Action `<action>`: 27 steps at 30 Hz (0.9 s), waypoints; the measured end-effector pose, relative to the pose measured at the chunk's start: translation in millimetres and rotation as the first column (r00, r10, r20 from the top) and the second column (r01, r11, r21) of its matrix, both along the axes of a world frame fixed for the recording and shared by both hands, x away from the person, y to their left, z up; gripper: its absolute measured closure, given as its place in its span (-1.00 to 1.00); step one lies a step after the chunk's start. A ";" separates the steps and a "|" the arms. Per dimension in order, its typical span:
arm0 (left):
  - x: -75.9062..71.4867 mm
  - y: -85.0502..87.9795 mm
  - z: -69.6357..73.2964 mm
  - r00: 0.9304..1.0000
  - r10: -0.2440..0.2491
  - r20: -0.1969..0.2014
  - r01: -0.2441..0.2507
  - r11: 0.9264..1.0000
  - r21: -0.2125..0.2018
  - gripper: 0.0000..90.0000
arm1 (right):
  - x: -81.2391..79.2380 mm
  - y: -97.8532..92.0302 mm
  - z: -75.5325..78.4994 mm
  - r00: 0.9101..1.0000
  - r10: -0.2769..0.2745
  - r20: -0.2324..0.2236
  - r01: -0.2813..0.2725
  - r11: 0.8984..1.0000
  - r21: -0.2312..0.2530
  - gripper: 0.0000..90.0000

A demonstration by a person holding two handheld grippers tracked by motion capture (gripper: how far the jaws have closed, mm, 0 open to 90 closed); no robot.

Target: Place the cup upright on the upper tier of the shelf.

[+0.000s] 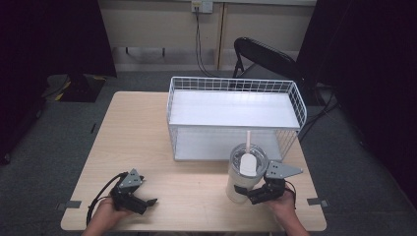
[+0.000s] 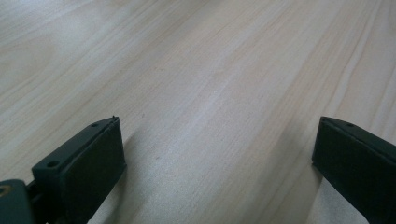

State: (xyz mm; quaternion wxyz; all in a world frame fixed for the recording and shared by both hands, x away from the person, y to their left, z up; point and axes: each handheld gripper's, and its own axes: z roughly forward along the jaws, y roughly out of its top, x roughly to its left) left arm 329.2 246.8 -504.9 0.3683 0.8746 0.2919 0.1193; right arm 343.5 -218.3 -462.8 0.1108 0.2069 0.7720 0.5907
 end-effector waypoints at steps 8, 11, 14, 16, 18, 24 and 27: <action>0.1 0.1 0.0 1.000 -0.001 0.000 0.001 1.000 -0.001 -0.96 | 2.4 -4.9 5.0 1.000 -0.005 -0.027 0.006 1.000 0.026 -0.78; 0.1 0.0 -0.1 1.000 -0.001 0.000 0.001 1.000 -0.001 -0.96 | 2.6 -6.2 9.1 1.000 -0.007 -0.012 0.007 1.000 0.024 -0.78; 0.1 0.1 0.0 1.000 -0.001 0.001 0.001 1.000 0.001 -0.96 | 2.8 -6.1 16.6 1.000 -0.003 -0.008 0.003 1.000 0.025 -0.78; 0.0 0.0 -0.1 1.000 0.000 -0.001 0.000 1.000 -0.002 -0.96 | 3.3 -5.4 22.0 1.000 0.003 -0.003 -0.003 1.000 0.021 -0.78; 0.1 0.1 0.0 1.000 -0.001 0.001 0.001 1.000 0.000 -0.96 | 3.7 -4.9 27.6 1.000 0.010 0.003 -0.010 1.000 0.022 -0.78; 0.0 -0.1 -0.1 1.000 0.000 -0.001 0.000 1.000 -0.001 -0.96 | 4.9 -3.7 43.5 1.000 0.026 0.016 -0.027 0.999 0.032 -0.78; 0.1 0.0 -0.1 1.000 -0.001 0.000 0.001 1.000 0.000 -0.96 | 6.0 -3.4 50.9 0.999 0.031 0.028 -0.031 0.999 0.020 -0.78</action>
